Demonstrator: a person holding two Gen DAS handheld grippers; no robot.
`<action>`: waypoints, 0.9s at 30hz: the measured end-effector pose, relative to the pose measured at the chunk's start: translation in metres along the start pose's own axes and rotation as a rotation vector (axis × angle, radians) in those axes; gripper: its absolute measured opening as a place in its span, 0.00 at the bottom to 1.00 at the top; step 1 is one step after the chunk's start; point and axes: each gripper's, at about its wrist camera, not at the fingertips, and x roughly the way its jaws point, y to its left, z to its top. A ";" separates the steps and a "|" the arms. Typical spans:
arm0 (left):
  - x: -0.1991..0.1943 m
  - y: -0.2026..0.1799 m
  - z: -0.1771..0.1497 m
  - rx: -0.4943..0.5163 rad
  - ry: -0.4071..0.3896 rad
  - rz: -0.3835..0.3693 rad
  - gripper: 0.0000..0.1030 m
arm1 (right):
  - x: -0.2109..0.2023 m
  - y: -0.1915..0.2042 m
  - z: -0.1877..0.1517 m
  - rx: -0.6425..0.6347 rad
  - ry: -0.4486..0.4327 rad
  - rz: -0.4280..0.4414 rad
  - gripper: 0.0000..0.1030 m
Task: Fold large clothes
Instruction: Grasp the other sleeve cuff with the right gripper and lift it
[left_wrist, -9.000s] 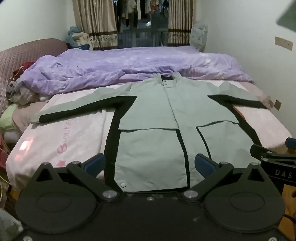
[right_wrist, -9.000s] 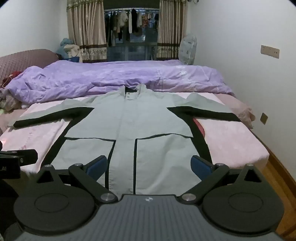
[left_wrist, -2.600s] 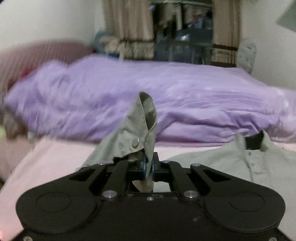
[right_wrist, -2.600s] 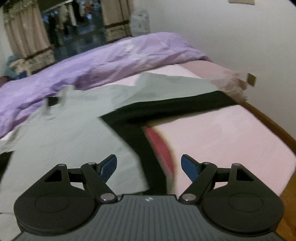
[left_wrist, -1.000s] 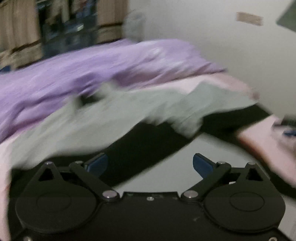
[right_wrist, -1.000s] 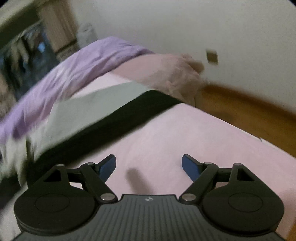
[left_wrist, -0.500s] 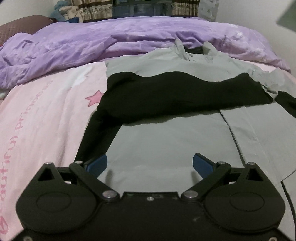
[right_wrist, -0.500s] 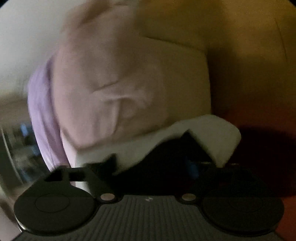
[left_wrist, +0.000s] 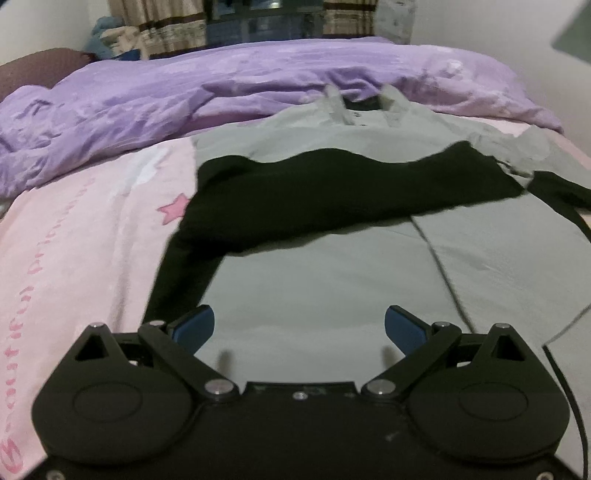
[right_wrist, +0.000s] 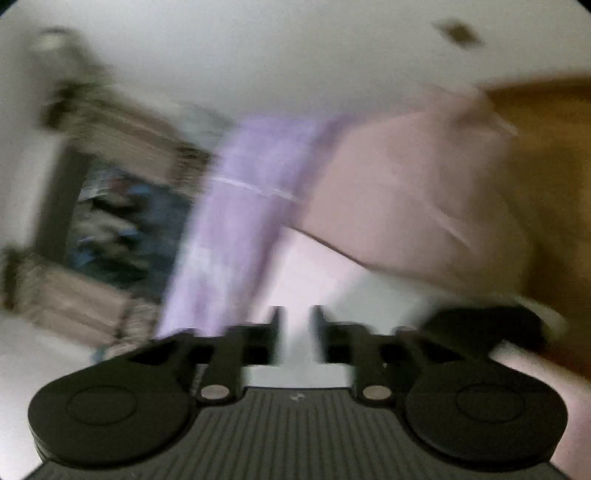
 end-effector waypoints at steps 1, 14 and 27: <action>0.000 -0.001 -0.001 0.001 0.001 -0.007 0.98 | 0.001 -0.010 -0.005 0.058 0.036 -0.052 0.63; 0.002 -0.014 -0.016 0.045 0.034 -0.069 0.98 | 0.019 -0.081 -0.050 0.362 -0.037 -0.012 0.05; 0.003 -0.013 -0.016 0.057 0.035 -0.110 0.97 | 0.045 0.067 -0.177 -0.309 0.158 0.212 0.02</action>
